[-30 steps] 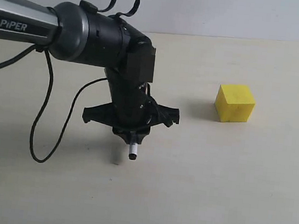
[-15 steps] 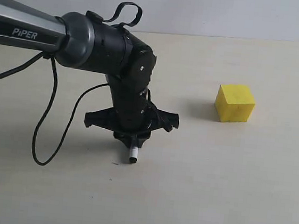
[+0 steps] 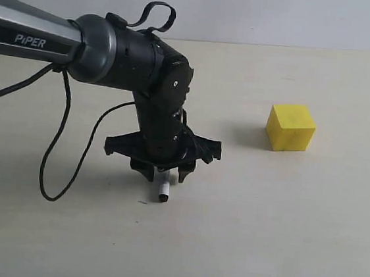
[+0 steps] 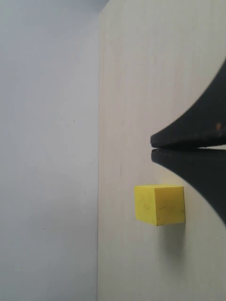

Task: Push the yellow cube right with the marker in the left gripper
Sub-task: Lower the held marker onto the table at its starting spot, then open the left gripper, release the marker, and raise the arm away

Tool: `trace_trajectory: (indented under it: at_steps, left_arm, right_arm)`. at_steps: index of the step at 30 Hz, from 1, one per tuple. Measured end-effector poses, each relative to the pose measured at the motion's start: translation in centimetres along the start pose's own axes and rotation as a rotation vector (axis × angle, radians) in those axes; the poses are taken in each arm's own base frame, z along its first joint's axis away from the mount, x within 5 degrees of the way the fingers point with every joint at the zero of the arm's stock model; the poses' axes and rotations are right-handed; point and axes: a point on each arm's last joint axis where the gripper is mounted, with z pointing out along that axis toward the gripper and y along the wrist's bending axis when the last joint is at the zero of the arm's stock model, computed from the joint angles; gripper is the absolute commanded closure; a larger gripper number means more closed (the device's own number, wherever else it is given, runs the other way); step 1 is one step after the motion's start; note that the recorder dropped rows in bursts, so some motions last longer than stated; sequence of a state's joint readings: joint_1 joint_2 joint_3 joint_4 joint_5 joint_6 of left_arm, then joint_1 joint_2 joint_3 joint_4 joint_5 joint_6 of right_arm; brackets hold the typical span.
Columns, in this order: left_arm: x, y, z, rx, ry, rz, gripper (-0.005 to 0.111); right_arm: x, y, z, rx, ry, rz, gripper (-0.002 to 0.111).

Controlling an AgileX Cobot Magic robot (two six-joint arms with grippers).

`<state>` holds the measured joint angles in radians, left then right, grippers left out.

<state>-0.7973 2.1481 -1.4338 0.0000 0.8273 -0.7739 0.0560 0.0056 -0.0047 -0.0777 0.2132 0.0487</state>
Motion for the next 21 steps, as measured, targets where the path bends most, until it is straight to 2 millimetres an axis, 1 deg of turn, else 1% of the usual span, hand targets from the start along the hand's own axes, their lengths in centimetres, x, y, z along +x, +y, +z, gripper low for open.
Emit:
trace_trajectory:
  at_steps: [3,4,5,6,7,8,9,10,11,12,13,14,15,16,17,18,19,20,21]
  left_arm:
    - [-0.2,0.0,-1.1,0.018,-0.014,0.047,0.057]
    - [-0.4,-0.1,-2.0,0.033,-0.032,0.076,0.057]
    - [-0.7,-0.3,-3.7,0.059,-0.071,0.127,0.060]
    - [-0.8,-0.4,-4.7,0.079,-0.096,0.148,0.069]
    - [-1.0,-0.3,-6.7,0.097,-0.158,0.191,0.076]
    - [-1.1,-0.2,-7.7,0.101,-0.195,0.211,0.095]
    - [-1.1,-0.1,-9.4,0.100,-0.260,0.257,0.104]
    - [-0.9,0.0,-10.2,0.099,-0.297,0.291,0.107]
    - [0.0,0.1,-11.2,0.103,-0.351,0.357,0.107]
    - [0.7,0.1,-11.5,0.115,-0.384,0.394,0.107]
    - [2.2,0.4,-12.1,0.165,-0.455,0.449,0.107]
    - [3.3,0.7,-12.2,0.226,-0.513,0.480,0.107]
    - [4.6,1.5,-12.4,0.320,-0.599,0.501,0.107]
    - [5.4,2.1,-12.6,0.375,-0.648,0.510,0.107]
    - [7.0,3.3,-12.8,0.479,-0.739,0.528,0.107]
    - [7.9,4.0,-13.1,0.526,-0.787,0.543,0.107]
    - [9.5,5.3,-14.1,0.604,-0.890,0.588,0.107]
    - [10.3,6.1,-14.4,0.638,-0.941,0.614,0.107]
    - [12.0,7.5,-15.0,0.685,-1.024,0.664,0.107]
  right_arm:
    - [0.0,0.0,0.0,0.000,0.000,0.000,0.108]
    - [0.0,0.0,0.0,0.000,0.000,0.000,0.108]
    - [0.0,0.0,0.0,0.000,0.000,0.000,0.108]
    - [0.0,0.0,0.0,0.000,0.000,0.000,0.108]
    - [0.0,0.0,0.0,0.000,0.000,0.000,0.108]
    - [0.0,0.0,0.0,0.000,0.000,0.000,0.108]
    - [0.0,0.0,0.0,0.000,0.000,0.000,0.108]
    - [0.0,0.0,0.0,0.000,0.000,0.000,0.108]
    - [0.0,0.0,0.0,0.000,0.000,0.000,0.108]
    - [0.0,0.0,0.0,0.000,0.000,0.000,0.108]
    - [0.0,0.0,0.0,0.000,0.000,0.000,0.108]
    - [0.0,0.0,0.0,0.000,0.000,0.000,0.108]
    - [0.0,0.0,0.0,0.000,0.000,0.000,0.108]
    - [0.0,0.0,0.0,0.000,0.000,0.000,0.108]
    - [0.0,0.0,0.0,0.000,0.000,0.000,0.108]
    - [0.0,0.0,0.0,0.000,0.000,0.000,0.108]
    - [0.0,0.0,0.0,0.000,0.000,0.000,0.108]
    - [0.0,0.0,0.0,0.000,0.000,0.000,0.108]
    - [0.0,0.0,0.0,0.000,0.000,0.000,0.108]
